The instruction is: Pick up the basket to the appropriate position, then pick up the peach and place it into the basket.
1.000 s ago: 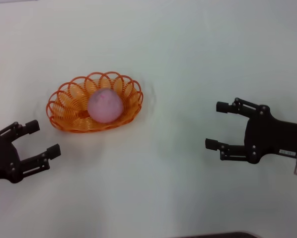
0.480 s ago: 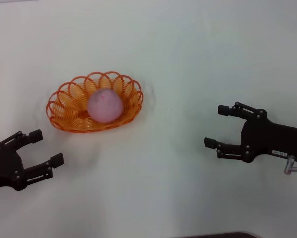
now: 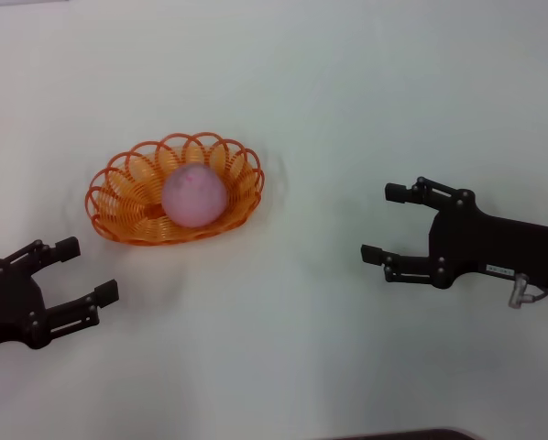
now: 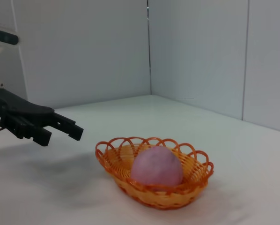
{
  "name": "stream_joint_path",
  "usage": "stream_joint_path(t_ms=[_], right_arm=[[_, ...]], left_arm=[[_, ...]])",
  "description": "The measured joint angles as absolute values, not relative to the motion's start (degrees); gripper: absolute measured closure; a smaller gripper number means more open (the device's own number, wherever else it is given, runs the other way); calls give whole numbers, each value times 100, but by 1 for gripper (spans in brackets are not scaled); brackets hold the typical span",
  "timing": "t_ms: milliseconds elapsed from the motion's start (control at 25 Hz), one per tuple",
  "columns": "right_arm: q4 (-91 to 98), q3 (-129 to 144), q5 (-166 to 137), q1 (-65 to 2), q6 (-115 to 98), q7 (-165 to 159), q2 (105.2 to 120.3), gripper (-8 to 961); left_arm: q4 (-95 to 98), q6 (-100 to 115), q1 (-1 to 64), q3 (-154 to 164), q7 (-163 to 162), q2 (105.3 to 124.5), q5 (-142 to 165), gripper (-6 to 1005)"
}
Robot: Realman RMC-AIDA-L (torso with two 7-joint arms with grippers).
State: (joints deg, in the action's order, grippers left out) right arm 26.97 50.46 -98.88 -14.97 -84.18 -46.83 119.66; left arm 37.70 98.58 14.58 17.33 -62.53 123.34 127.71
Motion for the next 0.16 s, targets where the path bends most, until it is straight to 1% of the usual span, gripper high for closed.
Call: stream_joint_path(t_ms=[160], right_arm=[[2657, 5045, -9888, -1597, -8405, -4675, 11971, 37]], left_arm=[[3770, 9859, 1462, 1740, -6251, 12332, 12771, 127]])
